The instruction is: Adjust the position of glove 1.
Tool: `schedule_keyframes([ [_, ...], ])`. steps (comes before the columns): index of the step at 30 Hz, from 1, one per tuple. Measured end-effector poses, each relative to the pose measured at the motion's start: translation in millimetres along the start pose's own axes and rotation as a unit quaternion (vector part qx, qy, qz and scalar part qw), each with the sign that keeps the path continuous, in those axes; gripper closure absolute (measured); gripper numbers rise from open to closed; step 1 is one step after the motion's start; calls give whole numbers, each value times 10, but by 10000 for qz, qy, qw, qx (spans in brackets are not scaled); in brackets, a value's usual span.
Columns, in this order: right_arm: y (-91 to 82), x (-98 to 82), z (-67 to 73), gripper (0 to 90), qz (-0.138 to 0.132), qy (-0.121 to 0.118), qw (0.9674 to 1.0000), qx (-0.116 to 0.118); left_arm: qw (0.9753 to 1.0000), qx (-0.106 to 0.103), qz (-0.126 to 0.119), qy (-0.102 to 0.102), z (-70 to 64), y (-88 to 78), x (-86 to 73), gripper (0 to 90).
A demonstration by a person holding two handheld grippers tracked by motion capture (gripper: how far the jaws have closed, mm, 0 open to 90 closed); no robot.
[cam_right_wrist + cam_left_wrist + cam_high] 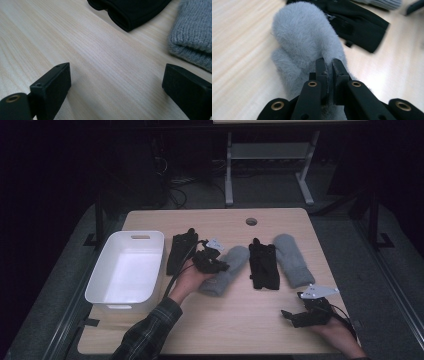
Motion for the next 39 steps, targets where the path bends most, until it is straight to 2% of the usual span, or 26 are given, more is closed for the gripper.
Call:
schedule_keyframes([
  [9,1,2,-3,83,-11,-14,10000,-10,9992,-205,75,321,-307,-150,-162,853],
  [12,1,2,-4,83,-11,-15,10000,-10,9992,-249,82,309,-391,-155,-230,852],
  [15,2,2,-6,83,-18,-35,10000,-6,9988,-310,188,324,-442,-153,-317,852],
  [16,2,2,-6,83,-19,-35,10000,-5,9984,-311,256,390,-446,-157,-357,852],
  [19,2,3,-5,83,-18,-30,10000,-3,9983,-363,315,343,-473,-171,-439,852],
  [20,2,3,-5,83,-19,-30,10000,-3,9978,-380,363,401,-478,-189,-473,852],
  [21,2,3,-5,83,-18,-29,10000,-2,9980,-382,348,354,-491,-197,-487,852],
  [23,2,3,-5,83,-18,-28,10000,-2,9977,-387,387,398,-494,-240,-531,853],
  [27,2,3,-5,83,-17,-29,10000,-3,9970,-330,482,508,-461,-336,-631,852],
  [32,2,3,-5,83,-21,-27,10000,-5,9977,-340,468,367,-432,-421,-735,840],
  [36,3,3,-5,83,-22,-28,10000,-8,9985,-330,354,263,-435,-430,-747,739],
  [37,2,3,-5,83,-18,-27,10000,-6,9983,-322,362,330,-424,-446,-739,693],
  [39,2,3,-5,83,-21,-25,10000,-8,9983,-341,335,326,-426,-464,-726,633],
])
Point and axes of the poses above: each handheld gripper's, and its own axes: y roughly forward along the jaws, x roughly out of its top, z roughly to its left, the point moved 7 cm from there along y, roughly forward along the jaws, and after that the axes turned 1 degree about x, right-handed, at the moved point
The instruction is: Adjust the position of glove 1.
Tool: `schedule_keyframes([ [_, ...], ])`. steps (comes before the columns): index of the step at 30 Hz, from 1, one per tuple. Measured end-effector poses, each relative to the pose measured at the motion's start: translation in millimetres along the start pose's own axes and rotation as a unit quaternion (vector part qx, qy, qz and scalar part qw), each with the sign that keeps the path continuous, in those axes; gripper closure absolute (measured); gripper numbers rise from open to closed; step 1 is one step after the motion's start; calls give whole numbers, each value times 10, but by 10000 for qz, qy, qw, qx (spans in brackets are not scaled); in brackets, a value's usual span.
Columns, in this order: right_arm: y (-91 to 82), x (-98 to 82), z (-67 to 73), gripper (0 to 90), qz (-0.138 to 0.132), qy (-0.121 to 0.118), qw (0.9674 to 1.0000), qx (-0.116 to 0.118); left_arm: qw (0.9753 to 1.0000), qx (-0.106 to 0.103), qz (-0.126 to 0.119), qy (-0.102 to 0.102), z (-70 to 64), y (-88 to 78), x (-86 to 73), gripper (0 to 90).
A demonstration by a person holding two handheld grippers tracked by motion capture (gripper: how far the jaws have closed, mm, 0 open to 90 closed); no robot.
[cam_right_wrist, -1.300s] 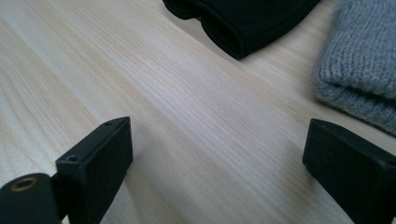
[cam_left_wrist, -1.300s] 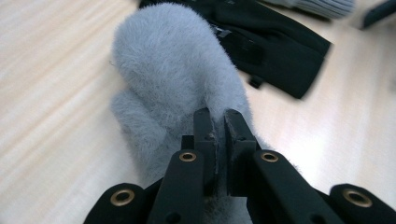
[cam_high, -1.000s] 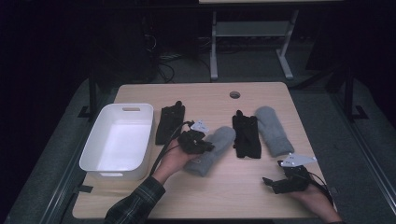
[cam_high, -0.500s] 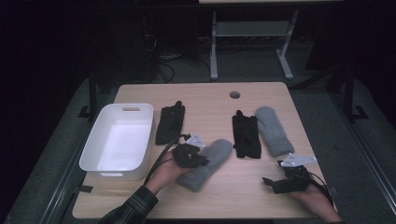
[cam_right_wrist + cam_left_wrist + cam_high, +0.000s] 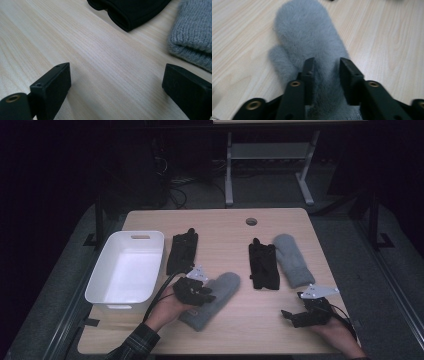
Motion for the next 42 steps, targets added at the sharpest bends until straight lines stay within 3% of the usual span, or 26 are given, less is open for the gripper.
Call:
schedule_keyframes([
  [1,0,0,0,83,0,-1,10000,2,9999,42,-132,-102,-8,-4,20,586],
  [4,0,0,0,83,1,0,10000,2,9998,61,-171,-131,-3,-50,26,516],
  [6,0,0,0,83,0,2,10000,2,9996,104,-217,-136,-13,-119,13,521],
  [9,0,0,-1,83,-2,-4,10000,2,9987,275,-363,-217,-30,-233,-11,593],
  [12,0,0,-1,83,-3,-4,10000,1,9973,592,-338,-287,-17,-357,-103,784],
  [18,0,0,0,83,1,-3,10000,2,9934,981,-22,-586,3,-362,-289,853],
  [22,0,0,0,83,0,0,10000,0,9935,813,210,-762,-5,-238,-392,860],
  [27,0,0,0,83,-3,1,10000,-1,9956,484,152,-789,-100,-185,-349,860],
  [35,0,0,0,83,-1,3,10000,1,9983,-18,115,-568,-309,-34,-202,858],
  [37,0,0,0,83,-1,2,10000,2,9982,-120,6,-592,-379,17,-142,850],
  [42,0,0,0,83,-1,3,10000,1,9992,-197,-54,-336,-483,39,-70,855],
])
Point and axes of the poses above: each handheld gripper's, and its own axes: y roughly forward along the jaws, x roughly out of its top, z roughly to its left, the point moved 7 cm from there along y, roughly forward along the jaws, and after that the axes turned 1 degree about x, right-handed, at the moved point
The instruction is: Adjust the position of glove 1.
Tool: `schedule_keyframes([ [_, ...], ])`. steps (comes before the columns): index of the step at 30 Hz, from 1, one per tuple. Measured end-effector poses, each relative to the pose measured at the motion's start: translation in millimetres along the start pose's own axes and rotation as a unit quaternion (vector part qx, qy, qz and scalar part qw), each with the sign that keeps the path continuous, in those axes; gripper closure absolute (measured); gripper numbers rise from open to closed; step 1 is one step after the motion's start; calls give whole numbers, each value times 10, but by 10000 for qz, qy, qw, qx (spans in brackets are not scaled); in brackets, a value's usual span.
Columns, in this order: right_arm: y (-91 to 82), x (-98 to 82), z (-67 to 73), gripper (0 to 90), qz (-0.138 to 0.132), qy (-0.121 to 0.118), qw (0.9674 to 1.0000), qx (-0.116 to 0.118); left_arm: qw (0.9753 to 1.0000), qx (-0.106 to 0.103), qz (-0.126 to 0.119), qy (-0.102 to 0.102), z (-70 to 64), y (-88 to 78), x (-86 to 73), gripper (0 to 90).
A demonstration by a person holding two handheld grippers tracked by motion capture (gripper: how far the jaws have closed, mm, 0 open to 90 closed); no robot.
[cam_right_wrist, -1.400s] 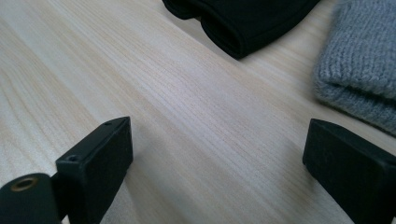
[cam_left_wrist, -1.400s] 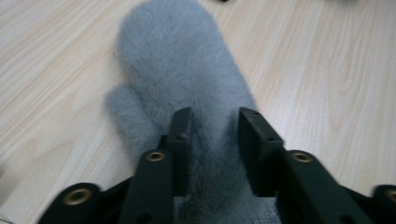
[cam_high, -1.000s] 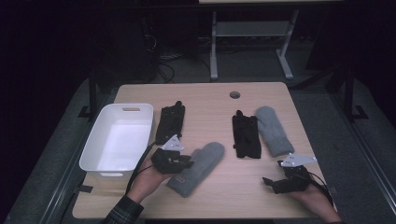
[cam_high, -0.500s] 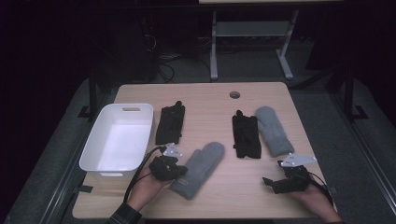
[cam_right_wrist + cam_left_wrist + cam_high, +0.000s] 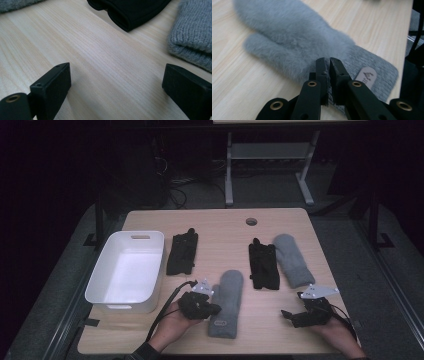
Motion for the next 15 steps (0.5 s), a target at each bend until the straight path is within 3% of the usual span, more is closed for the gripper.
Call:
schedule_keyframes([
  [4,0,0,0,83,-2,0,10000,-1,9999,156,23,-40,48,-114,-103,881],
  [8,0,0,0,83,-1,0,10000,0,9995,173,270,-21,60,-146,-295,885],
  [11,0,0,0,83,-2,1,10000,-3,9993,34,366,16,1,-107,-362,886],
  [12,0,0,0,83,0,1,10000,-3,9995,-30,323,-46,-35,-79,-360,886],
  [15,0,0,0,83,2,0,10000,-1,9994,-109,314,57,-104,-18,-324,888],
])
Point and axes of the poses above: each handheld gripper's, and its own axes: y roughly forward along the jaws, x roughly out of its top, z roughly to its left, the point moved 7 cm from there along y, roughly forward along the jaws, and after that the axes turned 1 degree about x, right-handed, at the moved point
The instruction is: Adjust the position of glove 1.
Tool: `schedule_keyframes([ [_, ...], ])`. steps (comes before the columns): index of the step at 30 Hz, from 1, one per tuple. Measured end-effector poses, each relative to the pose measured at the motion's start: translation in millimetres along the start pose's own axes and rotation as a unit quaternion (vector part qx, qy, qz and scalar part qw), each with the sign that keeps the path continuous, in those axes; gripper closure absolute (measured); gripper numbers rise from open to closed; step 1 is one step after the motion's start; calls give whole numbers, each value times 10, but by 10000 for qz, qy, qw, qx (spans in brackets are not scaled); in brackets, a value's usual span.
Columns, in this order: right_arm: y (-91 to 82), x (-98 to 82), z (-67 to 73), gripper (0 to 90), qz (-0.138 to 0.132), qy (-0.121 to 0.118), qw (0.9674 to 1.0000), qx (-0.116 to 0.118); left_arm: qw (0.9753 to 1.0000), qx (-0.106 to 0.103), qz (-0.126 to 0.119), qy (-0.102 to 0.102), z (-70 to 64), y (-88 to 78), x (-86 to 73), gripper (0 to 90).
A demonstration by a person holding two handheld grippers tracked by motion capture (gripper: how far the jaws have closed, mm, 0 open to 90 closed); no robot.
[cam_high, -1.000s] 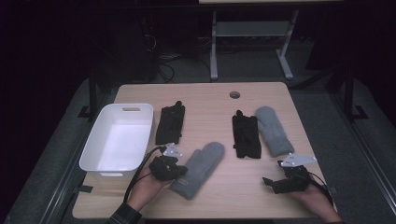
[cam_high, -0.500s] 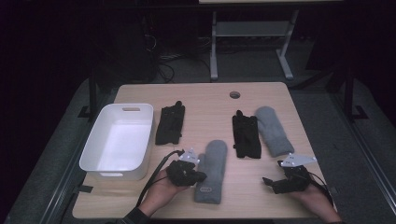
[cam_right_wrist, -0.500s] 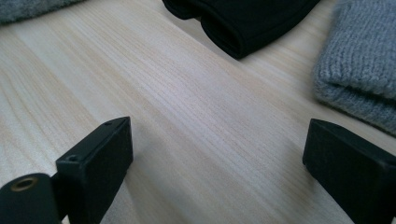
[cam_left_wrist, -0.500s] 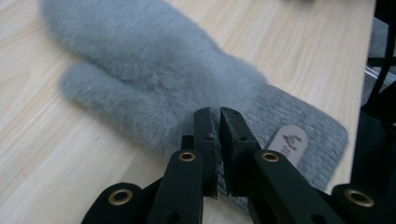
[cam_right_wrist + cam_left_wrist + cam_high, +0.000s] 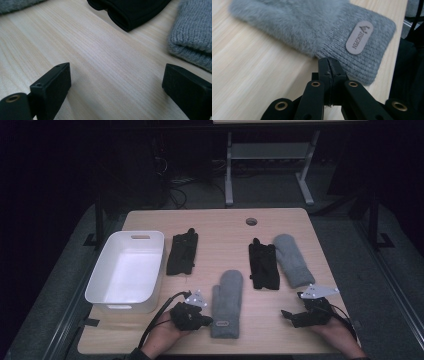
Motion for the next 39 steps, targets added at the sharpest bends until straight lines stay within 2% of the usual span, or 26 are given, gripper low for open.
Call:
schedule_keyframes([
  [11,0,0,-1,83,-1,-1,10000,-1,9989,-265,-121,362,-226,308,294,889],
  [17,1,1,-1,83,-2,11,10000,-5,9980,-363,-181,490,-281,475,475,890],
  [22,1,1,-2,83,-2,6,10000,-5,9975,-476,-265,458,-298,598,589,890],
  [25,1,1,-2,83,-2,5,10000,-6,9971,-475,-318,504,-307,658,651,890],
  [29,1,1,-2,83,-1,5,10000,-6,9968,-452,-338,569,-294,630,666,885],
  [31,1,1,-2,83,-1,6,10000,-6,9968,-327,-364,637,-257,558,638,857],
  [34,0,1,-1,83,1,0,10000,0,9964,-177,-337,761,-178,442,580,754],
  [37,-2,-1,-2,86,3,-22,10000,15,9963,-25,-415,754,-73,299,497,637],
  [39,-22,5,-4,167,51,-43,10000,29,9965,74,-456,702,9,205,423,537],
])
Point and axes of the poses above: each handheld gripper's, and its own axes: y roughly forward along the jaws, x roughly out of its top, z roughly to its left, the point moved 7 cm from there along y, roughly forward along the jaws, and after that the axes turned 1 degree about x, right-handed, at the moved point
